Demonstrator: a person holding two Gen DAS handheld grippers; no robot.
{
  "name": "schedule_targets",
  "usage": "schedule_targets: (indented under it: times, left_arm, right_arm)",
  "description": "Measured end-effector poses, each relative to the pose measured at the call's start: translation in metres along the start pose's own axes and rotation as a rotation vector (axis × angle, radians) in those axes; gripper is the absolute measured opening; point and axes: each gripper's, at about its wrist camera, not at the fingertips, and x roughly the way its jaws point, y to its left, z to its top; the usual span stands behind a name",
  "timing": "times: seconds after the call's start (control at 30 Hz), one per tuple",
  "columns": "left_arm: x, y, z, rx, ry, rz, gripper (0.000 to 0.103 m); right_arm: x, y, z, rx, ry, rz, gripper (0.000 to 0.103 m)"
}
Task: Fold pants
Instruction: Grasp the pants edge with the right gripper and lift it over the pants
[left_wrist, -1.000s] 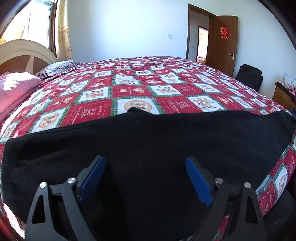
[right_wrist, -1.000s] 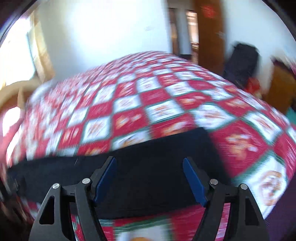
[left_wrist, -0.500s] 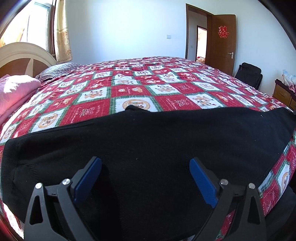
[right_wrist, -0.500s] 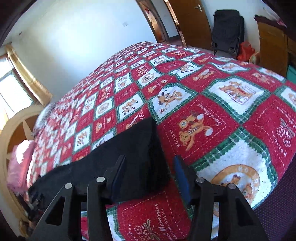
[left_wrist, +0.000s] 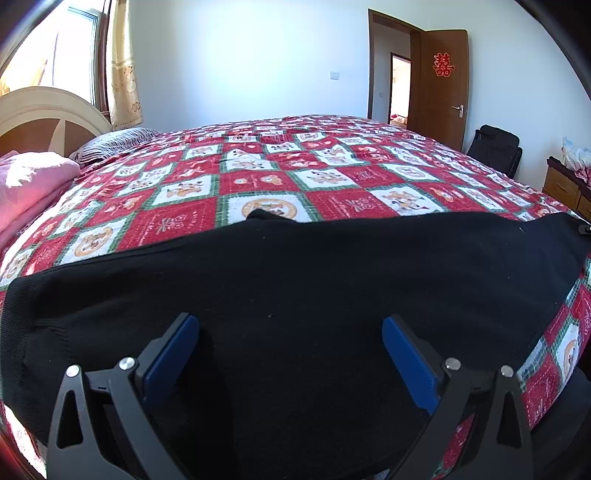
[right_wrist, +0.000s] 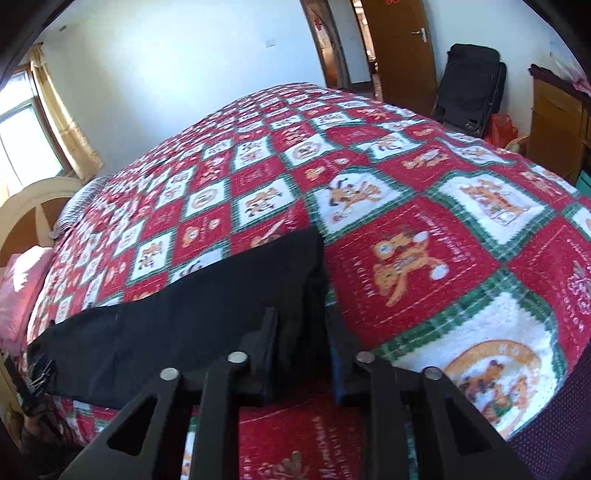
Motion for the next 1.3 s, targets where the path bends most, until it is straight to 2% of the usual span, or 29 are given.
schedule_targets:
  times: [0.07, 0.3, 0.43, 0.6, 0.9, 1.3]
  left_arm:
    - [0.0, 0.0, 0.0, 0.0, 0.0, 0.0, 0.102]
    - [-0.001, 0.001, 0.001, 0.002, 0.004, -0.003, 0.102]
    - [0.0, 0.001, 0.001, 0.002, 0.005, -0.001, 0.102]
    - [0.0, 0.001, 0.001, 0.001, 0.005, -0.001, 0.102]
    - [-0.003, 0.0, 0.002, -0.007, 0.003, -0.004, 0.102]
    - [-0.018, -0.011, 0.014, -0.002, -0.042, -0.05, 0.102]
  right_arm:
    - [0.001, 0.004, -0.002, 0.004, 0.007, 0.044, 0.018]
    - [-0.018, 0.021, -0.002, -0.019, -0.087, -0.001, 0.016]
    - [-0.039, 0.038, 0.002, -0.032, -0.159, 0.004, 0.016]
    - [-0.048, 0.067, 0.001, -0.076, -0.188, 0.014, 0.016]
    - [-0.047, 0.138, -0.011, -0.192, -0.186, 0.08, 0.015]
    - [-0.009, 0.223, -0.041, -0.335, -0.096, 0.164, 0.015]
